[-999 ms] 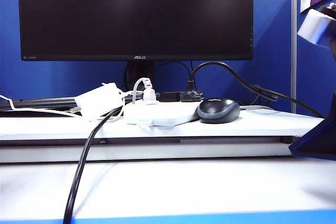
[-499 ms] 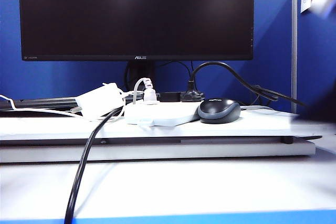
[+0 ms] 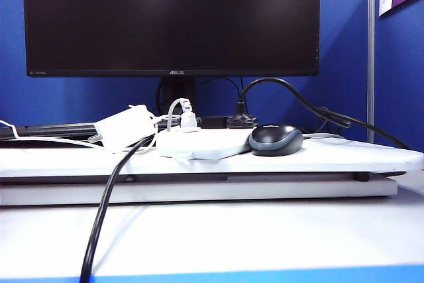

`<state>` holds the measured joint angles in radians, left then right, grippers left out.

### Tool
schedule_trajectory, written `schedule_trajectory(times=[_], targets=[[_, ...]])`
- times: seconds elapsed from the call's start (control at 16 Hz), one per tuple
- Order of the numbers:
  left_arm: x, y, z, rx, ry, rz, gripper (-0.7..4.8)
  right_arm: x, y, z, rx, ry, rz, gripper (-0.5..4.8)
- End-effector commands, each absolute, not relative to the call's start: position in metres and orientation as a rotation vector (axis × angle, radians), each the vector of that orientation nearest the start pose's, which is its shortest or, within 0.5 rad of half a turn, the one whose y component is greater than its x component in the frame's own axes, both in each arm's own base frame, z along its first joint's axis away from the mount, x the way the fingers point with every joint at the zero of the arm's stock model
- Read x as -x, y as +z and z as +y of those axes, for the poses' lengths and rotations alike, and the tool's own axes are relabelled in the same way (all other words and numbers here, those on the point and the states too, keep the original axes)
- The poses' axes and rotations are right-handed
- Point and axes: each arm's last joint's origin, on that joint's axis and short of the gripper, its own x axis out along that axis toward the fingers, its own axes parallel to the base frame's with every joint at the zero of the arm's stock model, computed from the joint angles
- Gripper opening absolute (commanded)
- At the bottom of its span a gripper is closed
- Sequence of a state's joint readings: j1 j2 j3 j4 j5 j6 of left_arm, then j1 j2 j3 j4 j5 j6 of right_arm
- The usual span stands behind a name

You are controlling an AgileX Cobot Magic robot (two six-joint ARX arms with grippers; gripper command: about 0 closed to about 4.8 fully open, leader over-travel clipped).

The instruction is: Unplug the white charger from the socket, then place it next to the socket.

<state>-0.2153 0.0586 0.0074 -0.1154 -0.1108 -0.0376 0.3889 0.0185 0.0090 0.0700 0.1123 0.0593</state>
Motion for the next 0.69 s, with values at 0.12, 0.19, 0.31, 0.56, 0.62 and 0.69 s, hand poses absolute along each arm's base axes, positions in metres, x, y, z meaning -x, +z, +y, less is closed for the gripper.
schedule_trajectory(times=[0.12,0.19,0.31,0.56,0.62,0.69], targets=[[-0.097,0.149,-0.014,0.010,-0.059,0.169,-0.04,-0.092,0.163,0.034,-0.053,0.271,0.033,0.45],[-0.096,0.148,-0.012,0.010,-0.039,0.181,-0.04,-0.092,0.160,0.033,-0.045,0.265,0.060,0.45],[-0.096,0.148,-0.008,0.012,-0.005,0.186,-0.04,-0.092,0.154,0.033,-0.031,0.275,0.121,0.45],[-0.096,0.147,-0.006,0.014,0.015,0.188,-0.04,-0.090,0.148,0.035,-0.020,0.335,0.189,0.45],[-0.096,0.147,-0.006,0.014,0.015,0.188,-0.04,-0.090,0.148,0.035,-0.021,0.342,0.190,0.45],[-0.096,0.147,-0.006,0.014,0.015,0.189,-0.04,-0.090,0.147,0.035,-0.022,0.353,0.192,0.45]])
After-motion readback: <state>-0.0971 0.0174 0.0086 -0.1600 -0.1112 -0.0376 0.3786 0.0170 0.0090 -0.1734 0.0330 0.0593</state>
